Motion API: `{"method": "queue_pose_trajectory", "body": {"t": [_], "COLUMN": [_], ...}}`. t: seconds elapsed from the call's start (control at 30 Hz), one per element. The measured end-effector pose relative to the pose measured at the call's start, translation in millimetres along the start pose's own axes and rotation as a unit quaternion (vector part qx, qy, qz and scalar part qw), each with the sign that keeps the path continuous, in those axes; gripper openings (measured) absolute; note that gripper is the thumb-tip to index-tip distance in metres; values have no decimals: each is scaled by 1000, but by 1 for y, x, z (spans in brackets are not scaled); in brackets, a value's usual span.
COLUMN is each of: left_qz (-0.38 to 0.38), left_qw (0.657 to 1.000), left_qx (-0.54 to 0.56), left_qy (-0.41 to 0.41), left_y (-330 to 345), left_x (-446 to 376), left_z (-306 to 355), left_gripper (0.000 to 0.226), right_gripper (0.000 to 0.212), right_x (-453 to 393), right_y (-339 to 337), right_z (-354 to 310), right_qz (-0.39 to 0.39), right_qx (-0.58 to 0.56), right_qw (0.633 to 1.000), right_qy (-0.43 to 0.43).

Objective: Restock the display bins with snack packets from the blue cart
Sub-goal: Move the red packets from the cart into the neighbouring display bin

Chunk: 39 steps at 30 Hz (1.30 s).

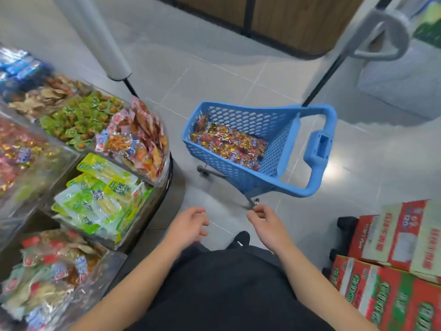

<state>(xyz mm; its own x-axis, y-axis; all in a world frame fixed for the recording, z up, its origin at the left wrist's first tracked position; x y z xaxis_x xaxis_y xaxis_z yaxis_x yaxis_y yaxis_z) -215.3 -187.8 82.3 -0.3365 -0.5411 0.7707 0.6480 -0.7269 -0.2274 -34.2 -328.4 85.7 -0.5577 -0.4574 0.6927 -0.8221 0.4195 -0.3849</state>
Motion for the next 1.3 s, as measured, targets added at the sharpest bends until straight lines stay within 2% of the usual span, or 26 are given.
{"method": "queue_pose_trajectory", "body": {"t": [0.23,0.6,0.83,1.1,1.2,1.3], "left_qz": [-27,-131,-115,-104,-99,-94], "left_qw": [1000,988,987,984,983,983], "left_qx": [-15,-79,-101,-135,-142,-141], "left_qy": [-3,-22,-51,-57,-63,-67], "left_y": [19,8,-16,-6,2,9], "left_x": [-48,-195,-291,-382,-413,-433], "left_z": [57,151,178,163,150,137], "left_gripper": [21,14,12,13,16,8], "right_gripper": [25,21,26,37,48,55], "right_x": [-36,-138,-222,-345,-391,-425], "right_y": [-31,-35,-15,35,50,64], "right_z": [-15,-72,-97,-63,-43,-28], "right_qz": [25,86,68,-2,9,9], "right_qx": [-49,-114,-101,-20,44,114], "right_qw": [998,982,982,991,991,988], "right_qy": [28,122,141,135,126,106]}}
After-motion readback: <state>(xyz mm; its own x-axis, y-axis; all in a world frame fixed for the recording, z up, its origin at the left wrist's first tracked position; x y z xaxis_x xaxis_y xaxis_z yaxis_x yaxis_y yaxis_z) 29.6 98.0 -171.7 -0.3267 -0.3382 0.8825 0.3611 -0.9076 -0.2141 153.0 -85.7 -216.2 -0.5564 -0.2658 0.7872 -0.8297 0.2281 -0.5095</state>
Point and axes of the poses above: each hand's wrist, its own x-axis away from the middle knuckle, its own y-axis out of the palm, z = x × y, the point moved 7 cm from there along -x, towards the middle knuckle
